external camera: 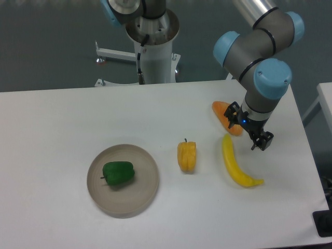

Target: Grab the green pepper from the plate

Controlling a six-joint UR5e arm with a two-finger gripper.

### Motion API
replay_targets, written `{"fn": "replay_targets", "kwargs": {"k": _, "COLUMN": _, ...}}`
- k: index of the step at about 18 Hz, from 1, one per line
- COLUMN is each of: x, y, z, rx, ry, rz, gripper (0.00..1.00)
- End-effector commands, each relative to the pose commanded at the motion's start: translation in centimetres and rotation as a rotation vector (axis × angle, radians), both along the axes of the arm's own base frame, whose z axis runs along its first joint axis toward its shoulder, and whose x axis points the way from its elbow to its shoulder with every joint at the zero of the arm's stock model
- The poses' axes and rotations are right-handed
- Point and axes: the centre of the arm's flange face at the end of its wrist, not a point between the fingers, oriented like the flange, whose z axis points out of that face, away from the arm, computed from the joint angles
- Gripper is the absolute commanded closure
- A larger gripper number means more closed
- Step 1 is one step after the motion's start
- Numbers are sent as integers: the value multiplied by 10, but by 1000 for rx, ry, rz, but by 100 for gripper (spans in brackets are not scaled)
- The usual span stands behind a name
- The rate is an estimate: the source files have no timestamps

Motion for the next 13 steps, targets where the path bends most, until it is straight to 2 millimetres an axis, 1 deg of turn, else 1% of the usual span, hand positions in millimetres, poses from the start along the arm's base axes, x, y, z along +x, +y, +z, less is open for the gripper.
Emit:
{"fn": "replay_targets", "kwargs": {"k": 6, "x": -1, "y": 1, "z": 4, "rx": 6, "ry": 7, "rz": 3, "gripper": 0}}
{"fn": "replay_targets", "kwargs": {"k": 7, "x": 1, "y": 1, "z": 1, "rx": 1, "ry": 6, "rz": 8, "gripper": 0}}
{"fn": "replay_targets", "kwargs": {"k": 9, "x": 8, "y": 0, "z": 10, "rx": 16, "ry": 2, "rz": 14, "gripper": 0}}
{"fn": "replay_targets", "kwargs": {"k": 11, "x": 29, "y": 9, "z": 22, "rx": 32, "ry": 7, "rz": 20, "gripper": 0}}
{"fn": "replay_targets", "kwargs": {"k": 12, "x": 38, "y": 13, "z": 21, "rx": 32, "ry": 2, "rz": 39, "gripper": 0}}
{"fn": "replay_targets", "kwargs": {"k": 13, "x": 58, "y": 24, "z": 20, "rx": 37, "ry": -7, "rz": 55, "gripper": 0}}
